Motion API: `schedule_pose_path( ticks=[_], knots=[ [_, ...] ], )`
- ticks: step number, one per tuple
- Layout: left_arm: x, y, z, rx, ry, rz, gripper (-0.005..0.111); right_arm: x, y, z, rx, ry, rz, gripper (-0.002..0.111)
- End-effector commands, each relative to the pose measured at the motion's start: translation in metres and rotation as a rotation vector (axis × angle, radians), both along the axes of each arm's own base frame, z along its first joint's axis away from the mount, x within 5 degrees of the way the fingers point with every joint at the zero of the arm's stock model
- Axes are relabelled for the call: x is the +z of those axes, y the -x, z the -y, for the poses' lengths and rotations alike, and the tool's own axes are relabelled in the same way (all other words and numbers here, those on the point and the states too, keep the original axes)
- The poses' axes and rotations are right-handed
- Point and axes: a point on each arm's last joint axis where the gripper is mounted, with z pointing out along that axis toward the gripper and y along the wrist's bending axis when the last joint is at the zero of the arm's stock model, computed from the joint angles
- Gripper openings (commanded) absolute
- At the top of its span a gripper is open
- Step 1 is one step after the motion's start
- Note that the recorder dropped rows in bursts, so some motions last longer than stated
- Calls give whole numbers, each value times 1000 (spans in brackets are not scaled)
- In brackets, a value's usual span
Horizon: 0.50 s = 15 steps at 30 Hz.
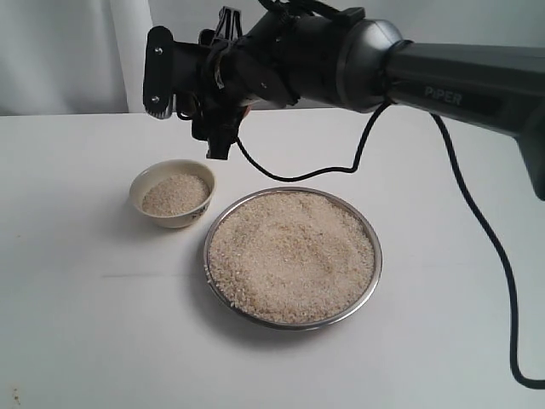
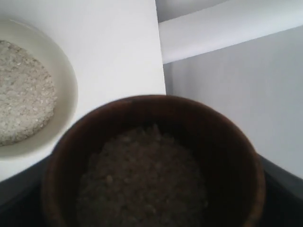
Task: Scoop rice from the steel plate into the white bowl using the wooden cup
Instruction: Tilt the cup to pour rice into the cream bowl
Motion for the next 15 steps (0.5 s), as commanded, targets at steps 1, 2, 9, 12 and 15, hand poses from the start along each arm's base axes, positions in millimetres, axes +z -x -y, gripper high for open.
schedule_pose_path(
  ticks=[1,2,9,12,15],
  knots=[
    [0,-1,0,-2,6,-1,0,1,9,-8,35,95,35,0],
    [0,-1,0,-2,6,-1,0,-2,10,-9,37,106,31,0],
    [0,-1,0,-2,6,-1,0,-41,7,-21,61,156,-11,0],
    [0,-1,0,-2,6,-1,0,-48,8,-27,79,158,3,0],
    [0,-1,0,-2,6,-1,0,-56,6,-32,55,174,-11,0]
  ],
)
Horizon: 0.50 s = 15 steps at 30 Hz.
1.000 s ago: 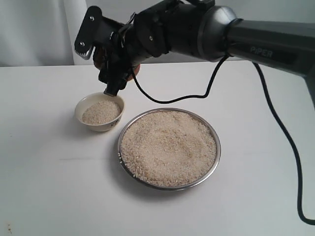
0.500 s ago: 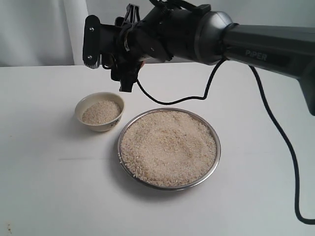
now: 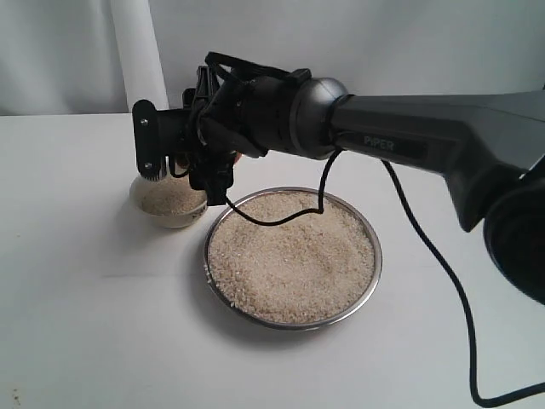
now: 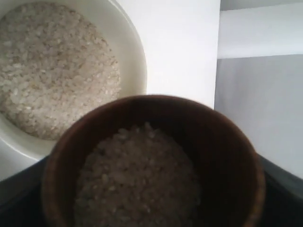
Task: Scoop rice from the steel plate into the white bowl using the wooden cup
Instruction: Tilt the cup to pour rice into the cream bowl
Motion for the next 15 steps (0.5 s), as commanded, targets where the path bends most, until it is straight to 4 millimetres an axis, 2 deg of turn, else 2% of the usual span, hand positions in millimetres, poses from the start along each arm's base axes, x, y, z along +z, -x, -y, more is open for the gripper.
schedule_pose_path(
  ticks=[1,6,15],
  knots=[
    [0,-1,0,-2,6,-1,0,2,-5,-8,-22,-1,26,0],
    [0,-1,0,-2,6,-1,0,3,-9,-22,-35,9,72,0],
    [0,-1,0,-2,6,-1,0,0,-13,-23,-30,154,220,0]
  ],
)
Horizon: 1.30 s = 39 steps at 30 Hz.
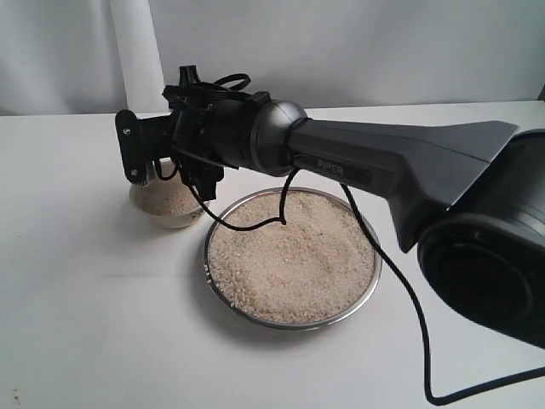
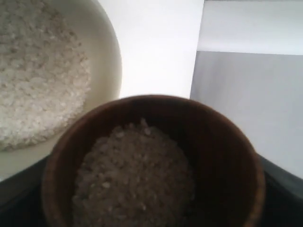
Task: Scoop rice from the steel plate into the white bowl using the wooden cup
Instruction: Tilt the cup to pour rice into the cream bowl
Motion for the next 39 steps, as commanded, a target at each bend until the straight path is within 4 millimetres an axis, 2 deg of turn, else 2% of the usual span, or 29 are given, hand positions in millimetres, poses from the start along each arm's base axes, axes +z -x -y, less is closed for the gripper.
schedule_pose_path(
  ticks=[1,16,39],
  knots=[
    [0,-1,0,-2,6,-1,0,7,-1,-1,2,70,91,0],
    [0,-1,0,-2,6,-1,0,7,-5,1,7,167,187,0],
    [0,-1,0,-2,6,-1,0,21,4,-11,89,364,392,0]
  ],
)
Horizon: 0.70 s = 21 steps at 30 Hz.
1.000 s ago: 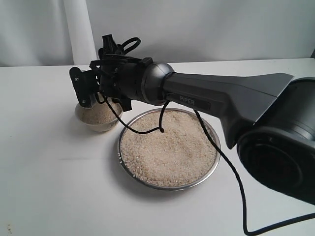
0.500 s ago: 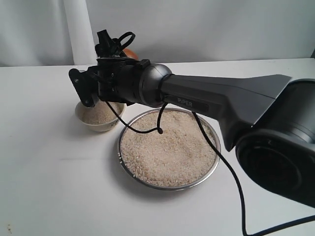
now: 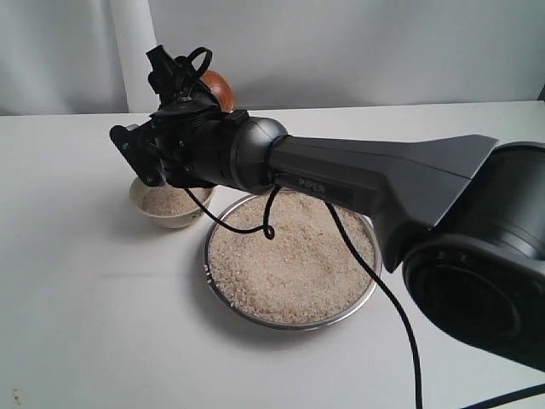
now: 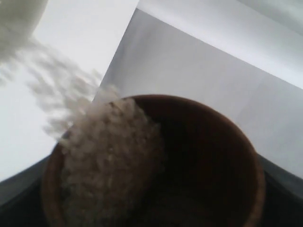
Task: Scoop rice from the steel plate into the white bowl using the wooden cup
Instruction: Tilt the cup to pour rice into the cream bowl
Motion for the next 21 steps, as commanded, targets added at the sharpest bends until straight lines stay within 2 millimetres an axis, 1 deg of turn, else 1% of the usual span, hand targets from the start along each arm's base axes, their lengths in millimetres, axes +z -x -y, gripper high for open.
schedule_pose_path(
  ticks=[1,10,21],
  knots=[
    [0,-1,0,-2,6,-1,0,6,1,-2,12,38,46,0],
    [0,-1,0,-2,6,-1,0,7,2,-4,35,82,66,0],
    [0,-1,0,-2,6,-1,0,12,6,-11,79,140,136,0]
  ],
)
